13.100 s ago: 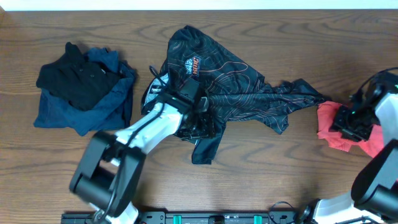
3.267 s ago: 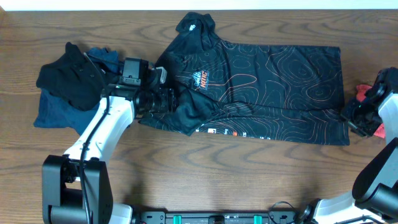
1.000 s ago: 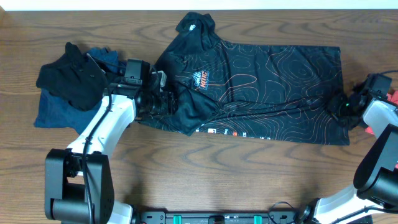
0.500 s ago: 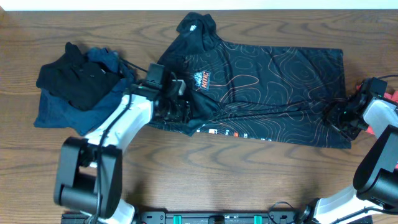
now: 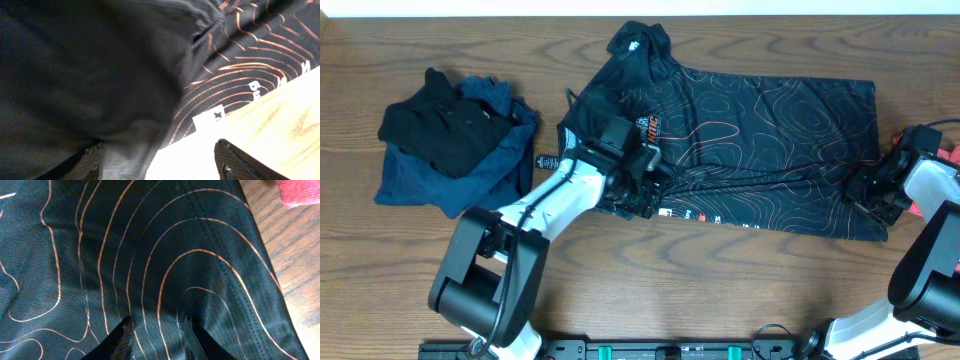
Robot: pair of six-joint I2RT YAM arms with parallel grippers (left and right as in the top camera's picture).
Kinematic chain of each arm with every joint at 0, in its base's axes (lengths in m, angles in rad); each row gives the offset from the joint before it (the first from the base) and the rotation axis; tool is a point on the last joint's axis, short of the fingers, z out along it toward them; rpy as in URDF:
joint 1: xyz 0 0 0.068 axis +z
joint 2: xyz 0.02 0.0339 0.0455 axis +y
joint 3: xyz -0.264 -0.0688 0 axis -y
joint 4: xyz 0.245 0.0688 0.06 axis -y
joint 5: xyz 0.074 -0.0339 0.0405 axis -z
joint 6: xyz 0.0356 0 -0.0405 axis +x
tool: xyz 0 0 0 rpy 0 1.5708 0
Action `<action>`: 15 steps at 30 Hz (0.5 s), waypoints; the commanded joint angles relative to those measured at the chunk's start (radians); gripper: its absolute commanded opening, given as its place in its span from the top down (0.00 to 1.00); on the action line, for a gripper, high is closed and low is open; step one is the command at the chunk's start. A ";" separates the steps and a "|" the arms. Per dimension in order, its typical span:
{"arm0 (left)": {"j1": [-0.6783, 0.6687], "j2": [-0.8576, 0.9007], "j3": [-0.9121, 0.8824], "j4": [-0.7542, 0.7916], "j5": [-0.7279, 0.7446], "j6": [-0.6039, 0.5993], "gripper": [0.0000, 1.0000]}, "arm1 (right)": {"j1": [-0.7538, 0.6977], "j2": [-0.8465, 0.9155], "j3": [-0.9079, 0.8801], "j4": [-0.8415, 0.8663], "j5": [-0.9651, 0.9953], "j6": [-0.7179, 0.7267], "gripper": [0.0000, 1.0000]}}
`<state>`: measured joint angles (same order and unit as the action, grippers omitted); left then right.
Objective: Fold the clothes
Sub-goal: 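Fold the left sleeve inward toward the shirt center with the left gripper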
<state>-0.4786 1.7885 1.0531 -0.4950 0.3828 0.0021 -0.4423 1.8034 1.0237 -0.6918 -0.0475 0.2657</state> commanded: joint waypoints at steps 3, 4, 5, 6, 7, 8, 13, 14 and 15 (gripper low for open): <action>-0.035 0.007 -0.011 0.016 -0.092 0.054 0.29 | 0.005 0.013 -0.011 -0.005 0.043 -0.016 0.68; -0.037 0.007 -0.011 0.018 -0.110 0.053 0.29 | 0.005 0.013 -0.011 -0.005 0.043 -0.016 0.68; -0.037 0.007 -0.011 0.019 -0.128 0.054 0.30 | 0.005 0.013 -0.011 -0.005 0.043 -0.016 0.68; -0.037 0.007 -0.011 0.022 -0.147 0.054 0.30 | 0.005 0.013 -0.011 -0.005 0.043 -0.016 0.68; -0.037 0.007 -0.011 0.024 -0.157 0.054 0.33 | 0.005 0.013 -0.011 -0.005 0.043 -0.016 0.69; -0.037 0.007 -0.011 0.027 -0.164 0.054 0.34 | 0.005 0.013 -0.011 -0.005 0.043 -0.016 0.68; -0.038 0.023 -0.011 0.035 -0.164 0.054 0.34 | 0.005 0.013 -0.011 -0.005 0.043 -0.016 0.69; -0.038 0.031 -0.011 0.035 -0.164 0.054 0.35 | 0.005 0.013 -0.011 -0.005 0.043 -0.016 0.69; -0.038 0.038 -0.011 0.035 -0.164 0.054 0.35 | 0.005 0.013 -0.011 -0.005 0.043 -0.016 0.69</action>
<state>-0.5156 1.7935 1.0531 -0.4625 0.2432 0.0425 -0.4423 1.8034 1.0237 -0.6918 -0.0463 0.2653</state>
